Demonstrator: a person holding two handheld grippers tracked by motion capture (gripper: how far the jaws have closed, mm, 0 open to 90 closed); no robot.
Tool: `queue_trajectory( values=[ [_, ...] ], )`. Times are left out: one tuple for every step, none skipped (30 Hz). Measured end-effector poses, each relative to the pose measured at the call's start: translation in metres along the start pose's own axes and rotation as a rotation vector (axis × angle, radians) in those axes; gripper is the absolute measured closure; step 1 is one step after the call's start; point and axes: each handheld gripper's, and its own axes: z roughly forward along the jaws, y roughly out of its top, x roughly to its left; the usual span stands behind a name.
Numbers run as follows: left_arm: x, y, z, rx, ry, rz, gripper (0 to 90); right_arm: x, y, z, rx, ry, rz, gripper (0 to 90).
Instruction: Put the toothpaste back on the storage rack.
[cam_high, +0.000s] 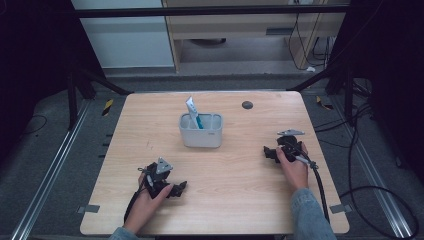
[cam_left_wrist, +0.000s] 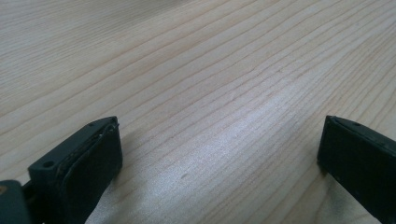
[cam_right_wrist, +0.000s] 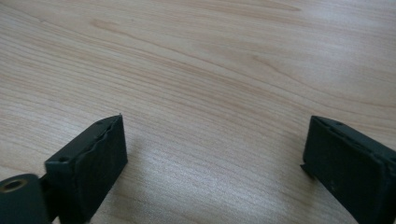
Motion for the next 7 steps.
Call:
queue_trajectory(
  values=[
    [0.0,0.0,0.0,0.0,0.0,0.0,0.0,-0.0001,-0.0002,0.0001,0.006,-0.007,0.004,2.5],
    [0.0,0.0,0.0,0.0,0.0,0.0,0.0,-0.0003,-0.0003,0.0003,0.013,-0.012,0.013,0.3],
    [0.0,0.0,0.0,0.0,0.0,0.0,0.0,-0.0009,-0.0002,0.0004,0.019,-0.02,0.028,0.2],
    [0.0,0.0,0.0,0.0,0.0,0.0,0.0,-0.0016,-0.0004,0.0002,0.02,-0.03,0.035,0.3],
    [-0.0001,0.0,0.0,0.0,0.0,0.0,0.0,-0.0022,-0.0006,0.0002,0.019,-0.044,0.046,0.3],
    [-0.0002,0.0001,0.0001,0.0,0.001,-0.001,0.0,-0.0026,-0.0007,0.0001,0.019,-0.044,0.047,0.3],
    [-0.0002,0.0001,0.0002,0.0,0.001,-0.001,0.0,-0.0025,-0.0007,0.0001,0.018,-0.046,0.048,0.2]
  ],
)
